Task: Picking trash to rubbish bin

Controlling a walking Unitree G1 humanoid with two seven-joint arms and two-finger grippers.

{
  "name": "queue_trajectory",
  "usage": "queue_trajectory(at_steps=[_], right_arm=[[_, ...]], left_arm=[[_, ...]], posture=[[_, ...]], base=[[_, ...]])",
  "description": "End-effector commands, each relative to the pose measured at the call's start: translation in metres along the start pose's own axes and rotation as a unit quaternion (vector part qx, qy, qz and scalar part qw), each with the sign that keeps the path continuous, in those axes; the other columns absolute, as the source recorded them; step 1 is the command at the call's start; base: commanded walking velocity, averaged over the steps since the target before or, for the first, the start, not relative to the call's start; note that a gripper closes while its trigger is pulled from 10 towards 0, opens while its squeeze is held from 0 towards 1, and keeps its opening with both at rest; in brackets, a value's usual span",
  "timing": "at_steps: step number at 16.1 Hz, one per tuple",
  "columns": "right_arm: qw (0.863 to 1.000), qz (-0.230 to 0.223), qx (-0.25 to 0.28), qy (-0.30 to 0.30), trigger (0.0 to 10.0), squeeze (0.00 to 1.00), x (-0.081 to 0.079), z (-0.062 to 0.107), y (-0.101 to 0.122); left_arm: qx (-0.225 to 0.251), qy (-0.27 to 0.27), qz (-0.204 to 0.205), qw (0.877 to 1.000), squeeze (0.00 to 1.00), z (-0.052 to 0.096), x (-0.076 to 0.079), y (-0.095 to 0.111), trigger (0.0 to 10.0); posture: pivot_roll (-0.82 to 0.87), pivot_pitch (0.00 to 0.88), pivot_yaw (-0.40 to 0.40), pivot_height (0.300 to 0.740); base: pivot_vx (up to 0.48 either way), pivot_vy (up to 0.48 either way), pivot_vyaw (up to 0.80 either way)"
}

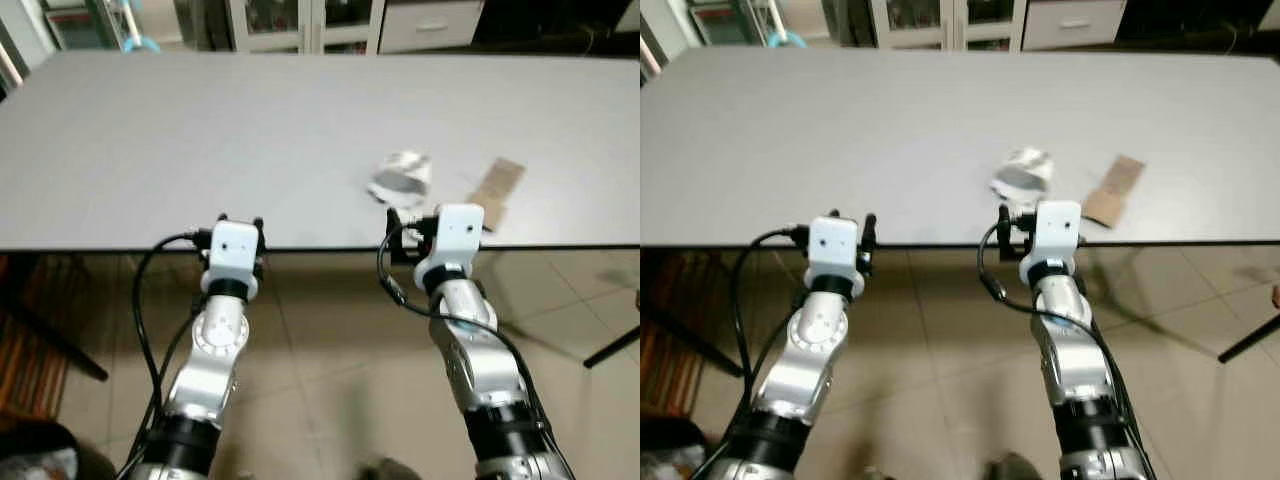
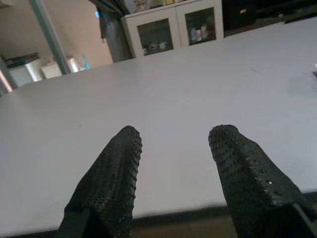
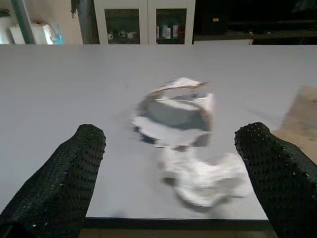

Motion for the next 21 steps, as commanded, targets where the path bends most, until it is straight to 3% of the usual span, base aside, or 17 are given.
queue_trajectory(at_steps=[1, 12, 21], right_arm=[[1.0, 0.005, -0.013, -0.005, 10.0, 0.0, 0.006, 0.002, -0.004], [1.0, 0.001, -0.02, 0.003, 10.0, 0.0, 0.005, 0.003, -0.006], [0.999, 0.0, -0.028, 0.023, 10.0, 0.0, -0.001, 0.004, -0.008]], left_arm=[[-0.003, -0.003, -0.001, 1.0, 0.0, 0.002, 0.005, 0.0, 10.0], [-0.005, -0.003, -0.001, 1.0, 0.0, 0.001, 0.005, 0.0, 10.0], [-0.014, 0.013, 0.004, 1.0, 0.0, -0.007, -0.005, -0.002, 10.0]], posture=[[-0.04, 0.123, 0.005, 0.74], [-0.04, 0.132, 0.003, 0.74], [-0.04, 0.133, 0.004, 0.74]], base=[[0.0, -0.48, 0.0], [0.0, -0.453, 0.0], [0.0, 0.0, 0.0]])
Point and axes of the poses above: a point about 5 cm out from each wrist's last joint towards the gripper, its own z axis pointing back from the gripper into the wrist, its own y axis along the axis of the wrist's last joint, x = y × z, the point moved 4 cm from there along -z, pointing out of the wrist towards the gripper, and after that the axes turned 13 degrees about -z, right-handed, at the moved point
